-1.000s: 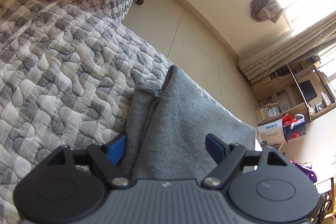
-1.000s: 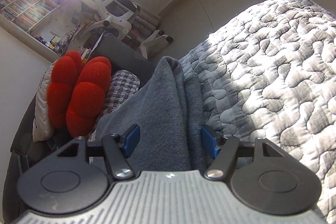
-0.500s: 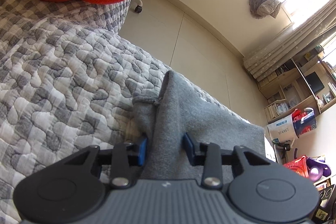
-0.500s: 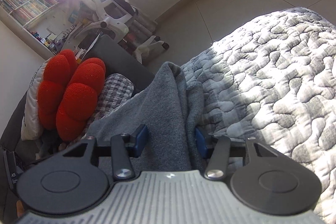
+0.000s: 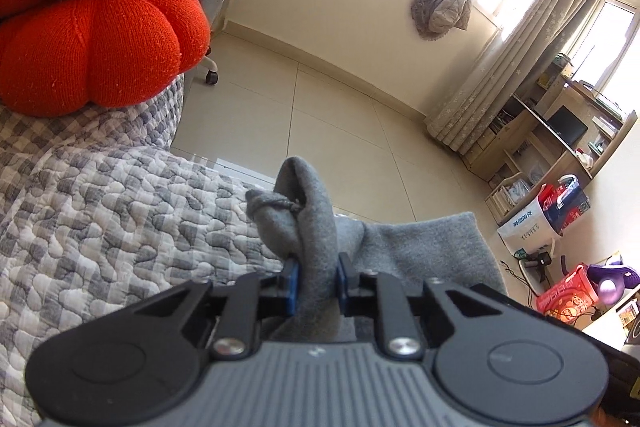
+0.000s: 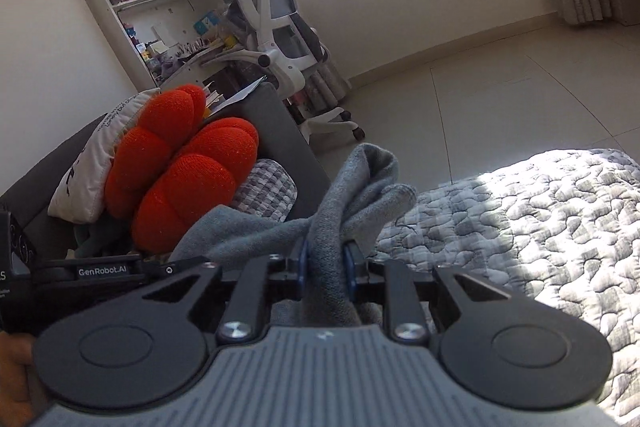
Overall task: Fold clothes
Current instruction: 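Lift the folded sweater with both grippers and carry it toward the sofa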
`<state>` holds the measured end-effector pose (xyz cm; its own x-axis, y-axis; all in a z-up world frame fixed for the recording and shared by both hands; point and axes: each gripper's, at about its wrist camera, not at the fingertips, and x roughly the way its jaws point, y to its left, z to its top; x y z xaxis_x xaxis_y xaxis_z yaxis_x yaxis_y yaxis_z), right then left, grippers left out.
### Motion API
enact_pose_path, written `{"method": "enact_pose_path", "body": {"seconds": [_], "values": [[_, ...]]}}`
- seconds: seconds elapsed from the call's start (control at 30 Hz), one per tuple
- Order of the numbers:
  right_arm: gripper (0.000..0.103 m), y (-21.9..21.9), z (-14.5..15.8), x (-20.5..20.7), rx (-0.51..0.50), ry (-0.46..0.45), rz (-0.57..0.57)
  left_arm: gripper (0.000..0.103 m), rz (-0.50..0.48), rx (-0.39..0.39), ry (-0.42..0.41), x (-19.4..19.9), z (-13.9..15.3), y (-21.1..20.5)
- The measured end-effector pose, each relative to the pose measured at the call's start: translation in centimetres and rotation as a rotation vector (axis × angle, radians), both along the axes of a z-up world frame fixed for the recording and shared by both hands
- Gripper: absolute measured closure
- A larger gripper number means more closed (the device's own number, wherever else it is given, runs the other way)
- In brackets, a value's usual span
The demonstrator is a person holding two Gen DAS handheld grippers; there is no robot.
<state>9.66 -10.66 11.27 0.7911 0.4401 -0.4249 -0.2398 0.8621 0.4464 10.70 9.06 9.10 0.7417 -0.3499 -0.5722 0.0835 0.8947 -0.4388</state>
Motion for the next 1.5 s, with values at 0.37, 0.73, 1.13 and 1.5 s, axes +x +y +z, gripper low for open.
{"method": "enact_pose_path", "body": {"seconds": [0.37,0.73,1.13,1.5], "values": [[0.103,4.8,1.7,-0.8,-0.088,-0.069,0.094,0.092,-0.056,0.004,-0.036,-1.7,1.4,-3.7],[0.086,-0.9,-1.6,0.7,0.025,0.118,-0.026,0.079,0.095,0.015,0.122,0.2,-1.8,3.0],[0.026,-6.2,-5.2,2.0,0.24,0.311,-0.086,0.04,0.125,-0.147,0.31,0.7,-5.7,5.8],[0.025,-4.4,-5.9,2.3,0.188,0.256,-0.061,0.031,0.094,-0.128,0.263,0.9,-6.0,3.6]]}}
